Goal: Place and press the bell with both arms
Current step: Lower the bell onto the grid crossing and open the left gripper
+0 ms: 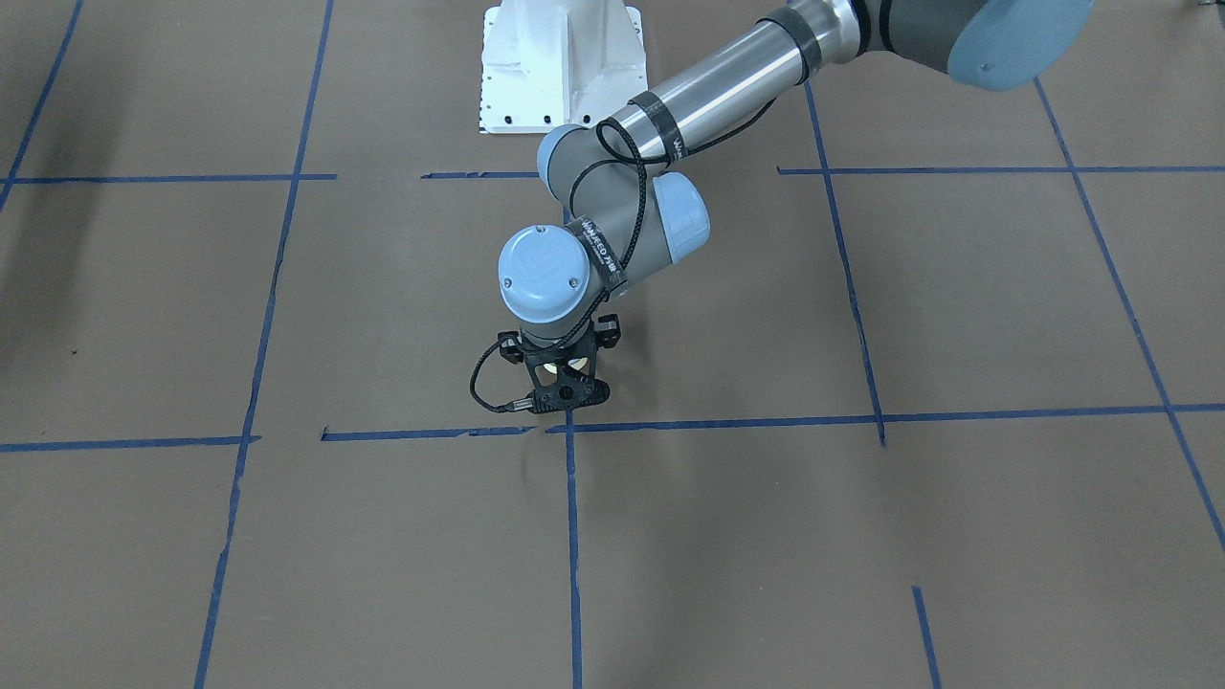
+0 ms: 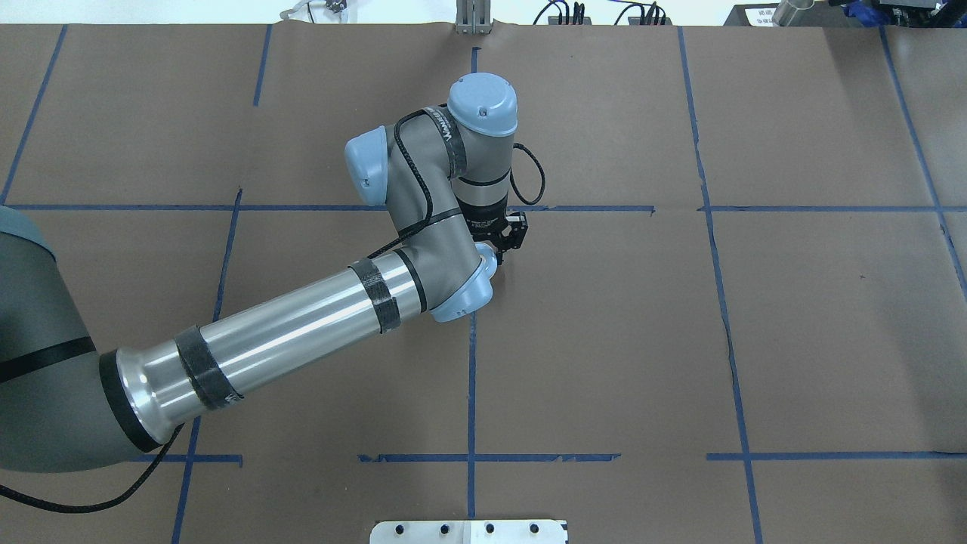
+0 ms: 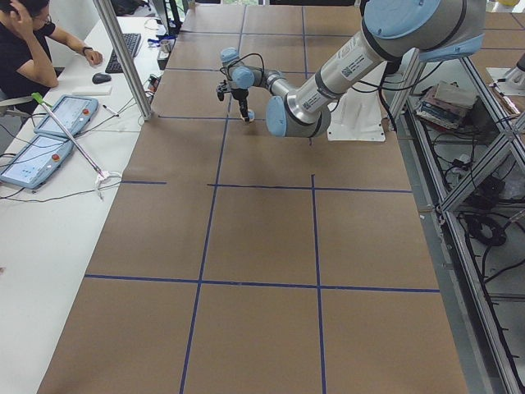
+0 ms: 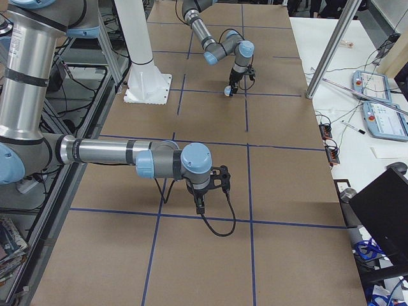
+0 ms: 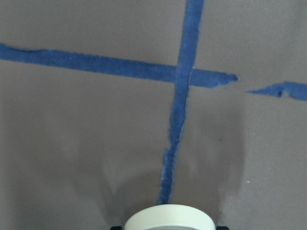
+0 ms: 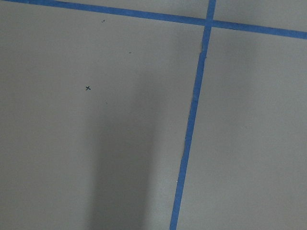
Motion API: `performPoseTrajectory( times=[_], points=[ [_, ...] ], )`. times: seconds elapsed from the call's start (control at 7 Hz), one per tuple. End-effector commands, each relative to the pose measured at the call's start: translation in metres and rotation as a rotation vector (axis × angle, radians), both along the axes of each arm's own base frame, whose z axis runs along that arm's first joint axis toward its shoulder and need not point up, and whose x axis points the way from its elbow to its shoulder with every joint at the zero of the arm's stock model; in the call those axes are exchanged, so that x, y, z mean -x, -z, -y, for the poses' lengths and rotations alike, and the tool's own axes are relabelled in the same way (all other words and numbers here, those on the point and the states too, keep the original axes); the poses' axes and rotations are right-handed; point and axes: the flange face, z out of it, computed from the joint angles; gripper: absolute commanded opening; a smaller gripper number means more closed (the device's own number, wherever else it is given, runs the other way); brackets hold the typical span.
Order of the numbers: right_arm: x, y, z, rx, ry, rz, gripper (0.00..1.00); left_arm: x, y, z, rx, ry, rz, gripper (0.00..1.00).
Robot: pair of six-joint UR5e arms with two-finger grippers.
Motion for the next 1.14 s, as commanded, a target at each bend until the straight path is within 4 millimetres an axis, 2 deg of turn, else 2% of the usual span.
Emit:
performPoseTrajectory(
  times=[0.0, 0.14, 0.29, 0.43, 0.57, 0.71, 1.0],
  points=[
    [0.000, 0.000, 0.000, 0.000, 0.000, -0.001, 1.00, 0.003, 0.003, 0.003, -0.017, 0.014, 0.012, 1.00],
    [0.000, 0.000, 0.000, 0.003, -0.003, 0.001, 1.00, 0.010, 0.013, 0.004, -0.027, 0.020, -0.005, 1.00],
    [0.002, 0.004, 0.002, -0.002, -0.003, 0.006, 1.00, 0.033, 0.037, 0.008, -0.039, 0.035, -0.023, 1.00],
    [0.007, 0.011, 0.005, -0.005, 0.001, 0.061, 1.00, 0.061, 0.060, 0.003, -0.047, 0.047, -0.037, 1.00],
    [0.017, 0.027, 0.019, -0.012, 0.007, 0.122, 1.00, 0.098, 0.058, -0.014, -0.077, 0.058, -0.078, 1.00],
    [0.046, 0.065, 0.056, 0.032, -0.028, 0.133, 1.00, 0.144, 0.036, -0.032, -0.117, 0.068, -0.122, 1.00],
    [0.126, 0.175, 0.088, 0.071, -0.063, 0.149, 1.00, 0.227, -0.012, -0.069, -0.214, 0.041, -0.163, 1.00]
  ],
)
